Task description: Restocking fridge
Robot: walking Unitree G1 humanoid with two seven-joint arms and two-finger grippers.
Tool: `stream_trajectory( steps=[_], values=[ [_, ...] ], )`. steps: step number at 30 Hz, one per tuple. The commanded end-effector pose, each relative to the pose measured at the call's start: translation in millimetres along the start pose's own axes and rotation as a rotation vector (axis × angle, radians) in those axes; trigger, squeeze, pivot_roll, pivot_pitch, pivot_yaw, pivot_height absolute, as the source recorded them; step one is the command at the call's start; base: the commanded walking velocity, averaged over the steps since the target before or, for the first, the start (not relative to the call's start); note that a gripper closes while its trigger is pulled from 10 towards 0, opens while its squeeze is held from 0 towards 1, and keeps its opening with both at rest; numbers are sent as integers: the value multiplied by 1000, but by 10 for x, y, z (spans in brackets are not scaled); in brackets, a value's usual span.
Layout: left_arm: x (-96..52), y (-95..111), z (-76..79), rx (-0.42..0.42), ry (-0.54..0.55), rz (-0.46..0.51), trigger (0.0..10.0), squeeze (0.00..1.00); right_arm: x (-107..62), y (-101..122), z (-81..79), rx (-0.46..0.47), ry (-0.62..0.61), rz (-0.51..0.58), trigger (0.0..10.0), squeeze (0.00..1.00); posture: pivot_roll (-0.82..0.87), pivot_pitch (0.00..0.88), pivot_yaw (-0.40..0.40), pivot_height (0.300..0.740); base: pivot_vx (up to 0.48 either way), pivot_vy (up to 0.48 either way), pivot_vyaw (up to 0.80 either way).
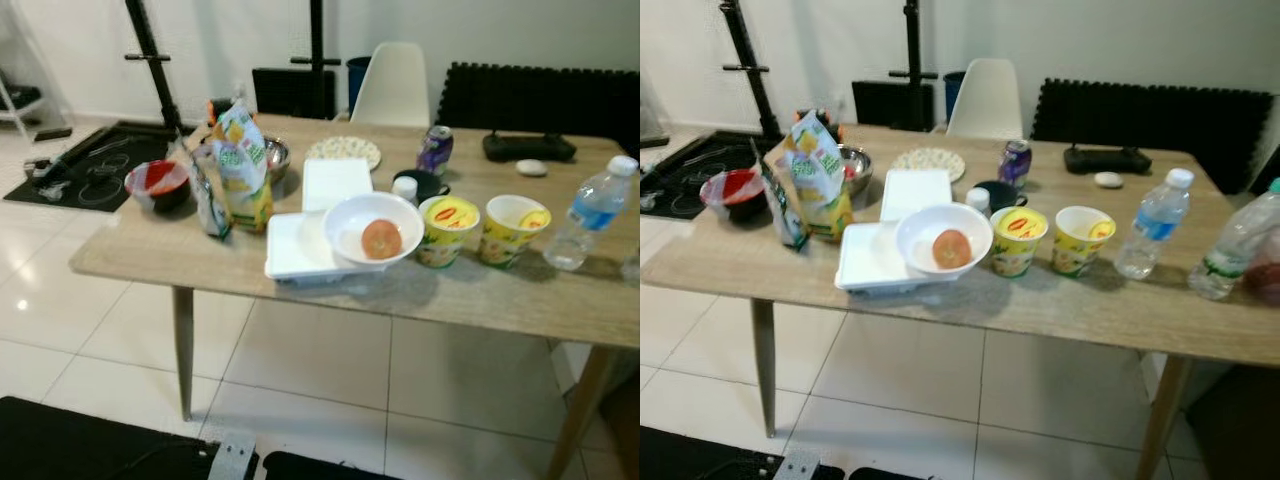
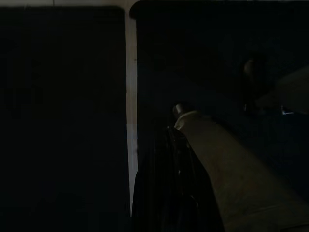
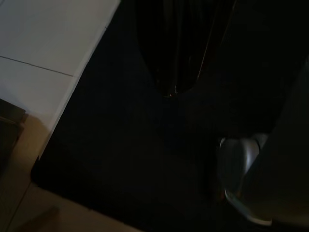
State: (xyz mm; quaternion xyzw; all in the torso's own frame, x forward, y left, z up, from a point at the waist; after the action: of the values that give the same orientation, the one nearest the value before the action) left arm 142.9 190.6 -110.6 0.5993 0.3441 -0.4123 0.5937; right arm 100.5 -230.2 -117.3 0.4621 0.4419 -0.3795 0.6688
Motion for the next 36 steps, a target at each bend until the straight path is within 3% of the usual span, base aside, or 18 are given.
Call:
stream_trajectory(
  steps=[1, 6, 12, 18, 19, 21, 22, 23, 24, 26, 27, 28, 29, 30, 32, 36],
  values=[
    [3, -42, 31, 11, -1, -20, 10000, 0, -2, 0, 10, -3, 0, 4, 10000, 0, -48, 0, 14, 740, 0, -435, 0],
    [5, -37, 33, -10, 10, -12, 10000, 0, -4, 6, 27, -4, -7, 17, 10000, 0, -48, 0, 14, 740, 0, -74, 0],
    [14, -27, 65, 6, 13, -12, 10000, 0, -7, 162, 115, -62, -28, 91, 10000, 0, -49, 0, 14, 740, 0, 0, 0],
    [11, -27, 53, 4, 12, -12, 10000, 0, -18, 557, 235, -71, -41, 220, 10000, 0, -50, 0, 13, 740, 0, 0, 0],
    [10, -26, 49, 4, 13, -12, 10000, 0, -49, 830, 244, -84, 11, 327, 10000, 0, -50, 0, 13, 740, 0, 0, 0],
    [10, -26, 48, 5, 13, -12, 10000, 0, -64, 925, 237, -97, 36, 365, 10000, 0, -52, 0, 13, 740, 0, 0, 0],
    [10, -23, 45, 6, 14, -12, 10000, 0, -103, 1105, 181, -140, 120, 440, 10000, 0, -51, 0, 12, 740, 0, 0, 0],
    [10, -23, 45, 6, 14, -12, 10000, 0, -103, 1105, 181, -140, 120, 440, 10000, 0, -51, 0, 12, 740, 0, 0, 0],
    [10, -21, 43, 7, 15, -11, 10000, 0, -145, 1251, 139, -168, 190, 503, 10000, 0, -51, 0, 12, 740, 0, 0, 0],
    [10, -20, 43, 7, 15, -11, 10000, 0, -161, 1301, 132, -174, 209, 524, 10000, 0, -51, 0, 12, 740, 0, 0, 0],
    [10, -20, 42, 8, 16, -11, 10000, 0, -200, 1397, 119, -176, 258, 567, 10000, 176, -49, 0, 11, 740, 0, 0, 0],
    [9, -20, 39, 9, 17, -11, 10000, 0, -277, 1559, 85, -197, 362, 637, 10000, 816, -49, 0, 11, 740, 0, 0, 0],
    [9, -20, 39, 9, 17, -11, 10000, 0, -277, 1559, 85, -197, 362, 637, 10000, 816, -49, 0, 11, 740, 0, 0, 0],
    [9, -21, 38, 9, 17, -11, 10000, 0, -307, 1604, 58, -225, 408, 657, 10000, 1000, -49, 0, 11, 740, 0, 0, 0],
    [9, -21, 37, 10, 17, -11, 10000, 0, -320, 1620, 42, -244, 433, 665, 10000, 1000, -49, 0, 11, 740, 0, 0, 0],
    [9, -20, 39, 11, 16, -11, 10000, 0, -475, 1799, -33, -330, 617, 762, 10000, 1000, -48, 0, 10, 740, 0, 0, 0]
  ],
)
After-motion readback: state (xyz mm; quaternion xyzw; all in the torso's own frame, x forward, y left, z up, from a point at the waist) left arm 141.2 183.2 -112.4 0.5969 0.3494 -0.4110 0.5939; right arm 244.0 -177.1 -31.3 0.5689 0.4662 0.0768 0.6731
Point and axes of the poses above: a point about 5 cm out from each wrist's last joint towards the gripper, its own x axis pointing out of the wrist towards the gripper, its own y axis along the axis of the wrist's last joint, z = x × y, the point moved 1 cm from there along x, pointing out of the wrist towards the gripper, and after that the axes turned 6 degrees about -x, right-handed, at the moved point
